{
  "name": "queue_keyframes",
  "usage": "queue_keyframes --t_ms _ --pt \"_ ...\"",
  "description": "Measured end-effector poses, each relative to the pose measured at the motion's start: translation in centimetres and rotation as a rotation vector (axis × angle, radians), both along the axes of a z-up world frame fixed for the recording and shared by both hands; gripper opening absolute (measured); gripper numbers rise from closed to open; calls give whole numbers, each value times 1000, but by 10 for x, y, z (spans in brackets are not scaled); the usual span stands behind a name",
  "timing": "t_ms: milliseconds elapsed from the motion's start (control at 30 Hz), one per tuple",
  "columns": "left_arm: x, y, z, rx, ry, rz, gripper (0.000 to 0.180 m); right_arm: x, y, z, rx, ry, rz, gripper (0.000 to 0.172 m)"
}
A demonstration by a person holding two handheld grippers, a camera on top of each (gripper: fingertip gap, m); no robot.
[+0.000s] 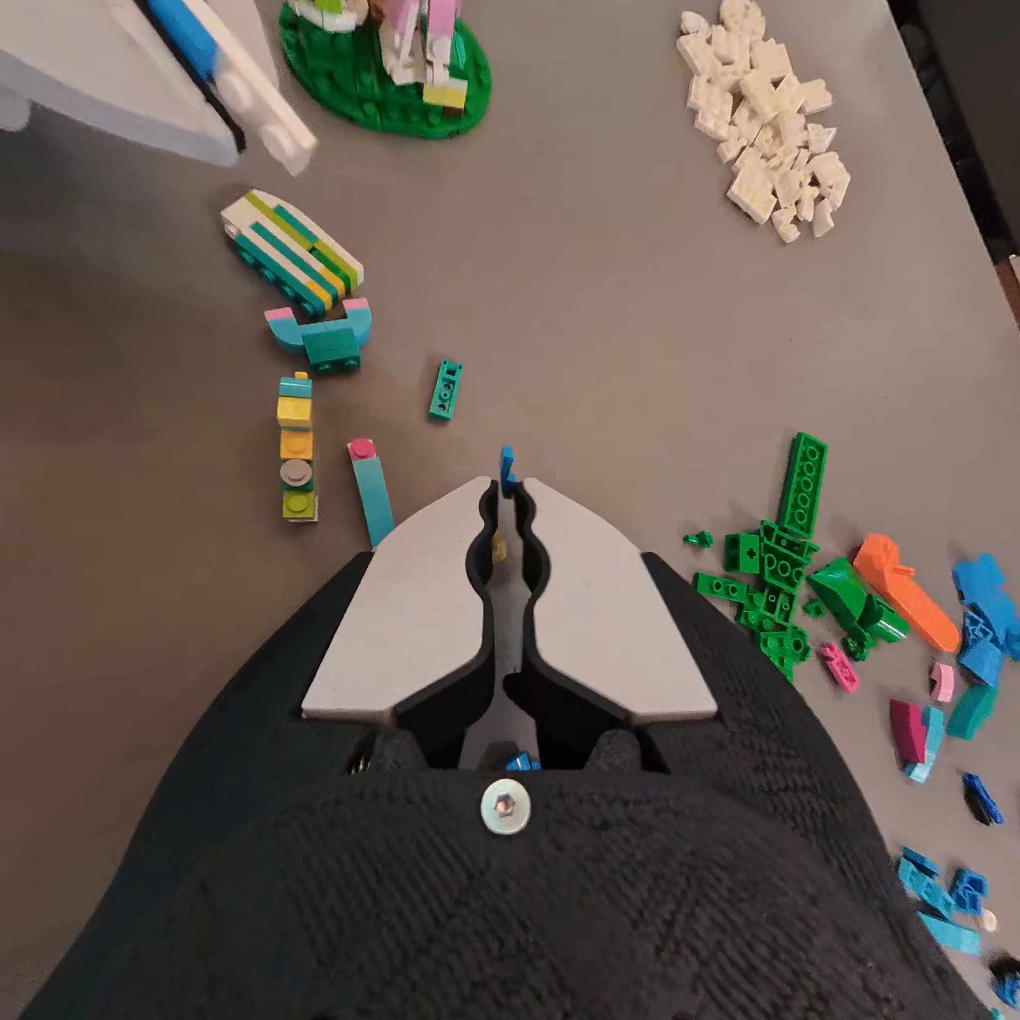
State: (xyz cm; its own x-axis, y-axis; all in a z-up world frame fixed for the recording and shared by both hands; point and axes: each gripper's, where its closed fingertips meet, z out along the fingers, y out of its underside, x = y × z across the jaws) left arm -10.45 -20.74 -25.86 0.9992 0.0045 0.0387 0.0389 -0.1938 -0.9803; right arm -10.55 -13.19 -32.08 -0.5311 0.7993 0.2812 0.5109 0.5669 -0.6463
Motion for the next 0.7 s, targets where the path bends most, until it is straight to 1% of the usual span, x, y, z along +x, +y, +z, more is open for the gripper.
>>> queue_keyframes --t_ms 33,67,100,133,200,233,267,367,500,533,567,600,633,667,700 --pt "0 0 1 2 0 -1 5 0 0 2 -11 10 1 14" --pt "2 0 2 8 -2 -10 5 0 -2 7 -45 26 11 21" --pt "5 0 3 16 -8 -33 5 1 -9 15 -113 51 44 23" --pt "9 -1 5 28 -15 -59 5 4 -23 27 -225 82 114 25" --pt "24 0 11 64 -55 -154 5 17 -59 62 -514 151 282 28" --pt "29 0 13 78 -80 -187 5 23 -69 74 -620 158 336 30" --pt "32 0 15 90 -97 -212 5 27 -75 81 -680 150 364 29" --pt "39 -2 18 107 -119 -258 5 32 -82 82 -713 132 409 22" --pt "38 -4 23 135 -157 -273 6 35 -87 87 -760 140 441 8" --pt "37 -3 24 139 -178 -259 6 34 -86 89 -766 152 436 4" --pt "32 -2 24 137 -186 -226 8 33 -85 90 -758 164 430 4" --pt "29 0 23 135 -181 -193 13 31 -84 90 -738 185 423 3" --pt "25 0 22 133 -175 -161 23 30 -83 89 -709 204 418 3" --pt "22 1 21 129 -175 -144 27 29 -82 88 -683 220 412 3" --pt "22 1 21 128 -183 -146 26 28 -81 89 -666 237 408 3"
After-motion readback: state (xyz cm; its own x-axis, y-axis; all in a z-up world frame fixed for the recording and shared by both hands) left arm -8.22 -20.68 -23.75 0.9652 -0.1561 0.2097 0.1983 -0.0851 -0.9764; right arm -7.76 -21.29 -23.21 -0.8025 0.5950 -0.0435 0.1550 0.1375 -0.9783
